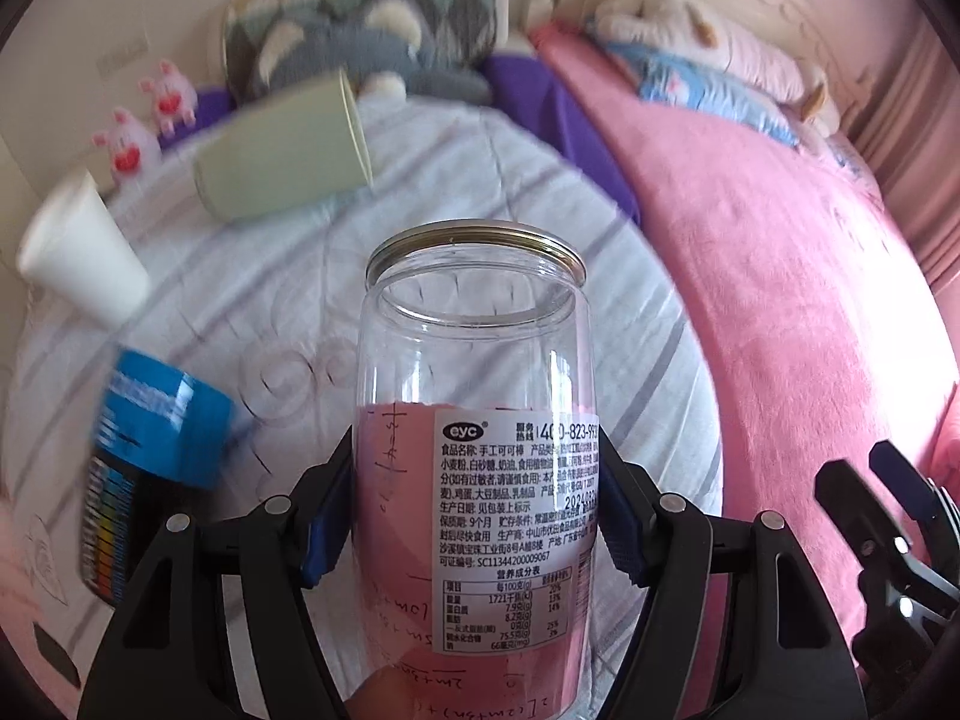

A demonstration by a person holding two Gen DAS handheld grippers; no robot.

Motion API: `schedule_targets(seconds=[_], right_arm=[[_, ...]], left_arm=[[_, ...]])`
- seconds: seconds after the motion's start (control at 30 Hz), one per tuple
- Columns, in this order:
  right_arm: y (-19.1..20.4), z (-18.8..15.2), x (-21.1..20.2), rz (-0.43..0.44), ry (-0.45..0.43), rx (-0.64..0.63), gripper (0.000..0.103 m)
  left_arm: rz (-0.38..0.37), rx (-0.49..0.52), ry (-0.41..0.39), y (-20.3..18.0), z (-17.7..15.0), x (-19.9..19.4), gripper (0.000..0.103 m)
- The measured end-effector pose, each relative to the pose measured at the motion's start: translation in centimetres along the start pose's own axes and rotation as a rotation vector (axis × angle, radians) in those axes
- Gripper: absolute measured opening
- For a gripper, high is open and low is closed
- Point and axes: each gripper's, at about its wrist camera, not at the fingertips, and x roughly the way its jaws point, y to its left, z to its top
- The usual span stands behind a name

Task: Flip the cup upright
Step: 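Lift the jar with the left gripper and turn it opening-up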

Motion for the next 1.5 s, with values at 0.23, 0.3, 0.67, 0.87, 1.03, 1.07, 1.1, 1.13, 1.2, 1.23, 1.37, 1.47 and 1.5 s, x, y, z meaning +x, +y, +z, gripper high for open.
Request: schedule_targets(seconds=[0.23, 0.3, 0.67, 0.87, 1.03, 1.07, 1.1, 1.13, 1.2, 1.23, 1.37, 1.47, 1.5], right_arm=[[0.7, -0.5, -0.8, 0.007, -0.012, -0.017, 0.084], [1.0, -0.8, -0.8, 0.007, -0.007, -0.030, 0.084], [1.5, -2.4, -1.1, 0.007, 0.011, -0.047, 0.084], [1.8, -2.3, -1.2, 0.016, 0.008, -0.055, 0.084], [2.0, -2.3, -1.6, 0.021, 0.001, -0.060, 0.084], [2.0, -2.3, -1.6, 0.020, -0.001, -0.061, 0.084], [2.0, -2.3, -1.6, 0.018, -0.002, -0.061, 0.084], [2.0, -2.3, -1.7, 0.016, -0.001, -0.061, 0.084], [2.0, -2.3, -1.7, 0.012, -0.001, -0.060, 0.084], [1.9, -2.3, -1.7, 0.010, 0.000, -0.060, 0.084], [1.9, -2.3, -1.6, 0.006, 0.005, -0.059, 0.084], [2.0, -2.3, -1.7, 0.008, 0.005, -0.062, 0.084], [2.1, -2.3, -1.8, 0.008, 0.004, -0.063, 0.084]], left_arm=[[0.064, 0.001, -0.308, 1.1, -0.6, -3.1, 0.070], [0.079, -0.012, -0.415, 1.6, -1.2, -3.5, 0.070], [0.134, 0.027, -0.569, 1.9, -3.8, -2.4, 0.070], [0.103, 0.001, -0.538, 2.7, -4.9, -2.9, 0.071], [0.122, 0.029, -0.574, 2.1, -4.9, -3.2, 0.071], [0.118, 0.029, -0.567, 2.0, -4.9, -3.2, 0.071], [0.116, 0.029, -0.559, 1.9, -4.8, -3.0, 0.071], [0.115, 0.031, -0.551, 1.7, -4.8, -2.8, 0.071], [0.115, 0.038, -0.547, 1.6, -4.8, -2.6, 0.071], [0.115, 0.040, -0.550, 1.6, -4.9, -2.7, 0.071], [0.100, 0.031, -0.546, 1.9, -4.8, -2.7, 0.071], [0.088, 0.021, -0.550, 2.2, -5.0, -2.9, 0.071], [0.087, 0.019, -0.552, 2.3, -5.1, -2.9, 0.071]])
